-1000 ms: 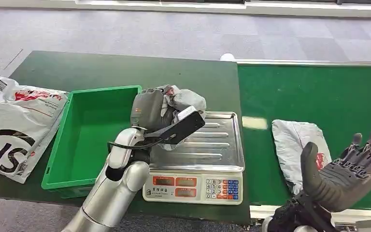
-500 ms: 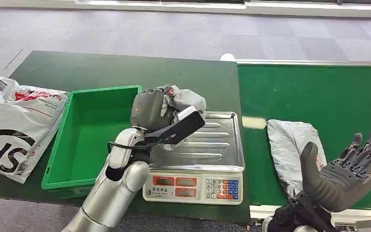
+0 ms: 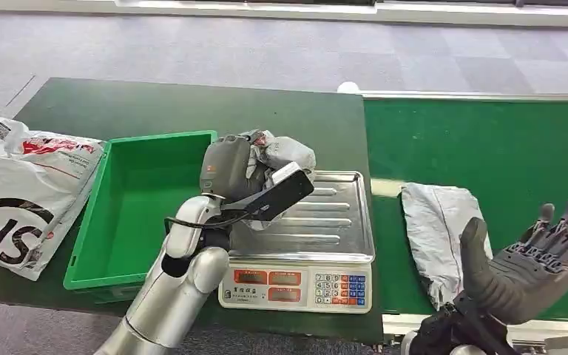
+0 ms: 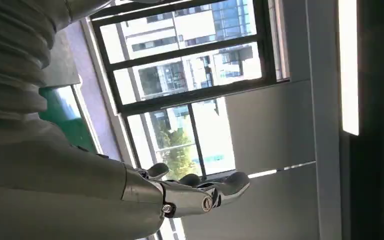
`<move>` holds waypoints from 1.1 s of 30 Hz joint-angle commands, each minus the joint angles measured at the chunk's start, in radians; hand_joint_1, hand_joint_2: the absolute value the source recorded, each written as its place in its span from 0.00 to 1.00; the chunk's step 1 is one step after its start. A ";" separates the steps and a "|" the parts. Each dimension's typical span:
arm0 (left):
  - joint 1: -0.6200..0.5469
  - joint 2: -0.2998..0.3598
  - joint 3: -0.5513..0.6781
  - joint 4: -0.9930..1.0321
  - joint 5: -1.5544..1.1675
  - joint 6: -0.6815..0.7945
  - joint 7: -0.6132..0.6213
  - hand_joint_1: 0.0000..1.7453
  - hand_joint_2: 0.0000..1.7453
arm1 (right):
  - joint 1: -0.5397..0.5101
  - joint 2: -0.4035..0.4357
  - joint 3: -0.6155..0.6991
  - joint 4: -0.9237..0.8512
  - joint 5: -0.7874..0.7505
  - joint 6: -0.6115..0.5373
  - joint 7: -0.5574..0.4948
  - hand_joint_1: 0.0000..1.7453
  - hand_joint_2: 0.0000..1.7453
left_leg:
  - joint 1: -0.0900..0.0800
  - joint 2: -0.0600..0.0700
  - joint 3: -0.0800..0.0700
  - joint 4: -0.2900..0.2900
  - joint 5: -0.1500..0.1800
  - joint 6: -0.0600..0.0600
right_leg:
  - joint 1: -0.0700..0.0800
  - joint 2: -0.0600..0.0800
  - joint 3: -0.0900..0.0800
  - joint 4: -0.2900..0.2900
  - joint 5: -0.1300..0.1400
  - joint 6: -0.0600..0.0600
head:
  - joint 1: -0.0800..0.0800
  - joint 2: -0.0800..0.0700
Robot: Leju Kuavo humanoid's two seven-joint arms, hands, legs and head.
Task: Moved the parcel from conveyor to table for the left to box.
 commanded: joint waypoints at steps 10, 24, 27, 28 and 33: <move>-0.027 0.021 0.029 0.023 -0.002 -0.007 -0.001 1.00 1.00 | -0.016 -0.016 -0.034 0.012 -0.003 -0.001 0.000 0.00 1.00 | 0.000 0.001 0.001 -0.001 0.000 0.000 | 0.000 0.001 0.000 -0.001 0.001 -0.001 | 0.000 0.000; -0.027 0.021 0.029 0.023 -0.002 -0.007 -0.001 1.00 1.00 | -0.016 -0.016 -0.034 0.012 -0.003 -0.001 0.000 0.00 1.00 | 0.000 0.001 0.001 -0.003 0.002 0.000 | 0.001 0.001 0.001 -0.003 0.002 -0.002 | 0.000 0.000; -0.027 0.021 0.029 0.023 -0.002 -0.007 -0.001 1.00 1.00 | -0.016 -0.016 -0.034 0.012 -0.003 -0.001 0.000 0.00 1.00 | 0.000 0.001 0.001 -0.001 0.001 0.000 | 0.000 0.001 0.001 -0.001 0.001 -0.001 | 0.000 0.000; -0.027 0.021 0.029 0.023 -0.002 -0.007 -0.001 1.00 1.00 | -0.016 -0.016 -0.034 0.012 -0.003 -0.001 0.000 0.00 1.00 | 0.000 0.001 0.001 -0.001 0.000 0.000 | 0.000 0.001 0.000 -0.001 0.001 -0.001 | 0.000 0.000; -0.027 0.021 0.029 0.023 -0.002 -0.007 -0.001 1.00 1.00 | -0.016 -0.016 -0.034 0.012 -0.003 -0.001 0.000 0.00 1.00 | 0.000 0.001 0.001 -0.001 0.001 0.000 | 0.001 0.001 0.000 -0.001 0.001 -0.001 | 0.000 0.000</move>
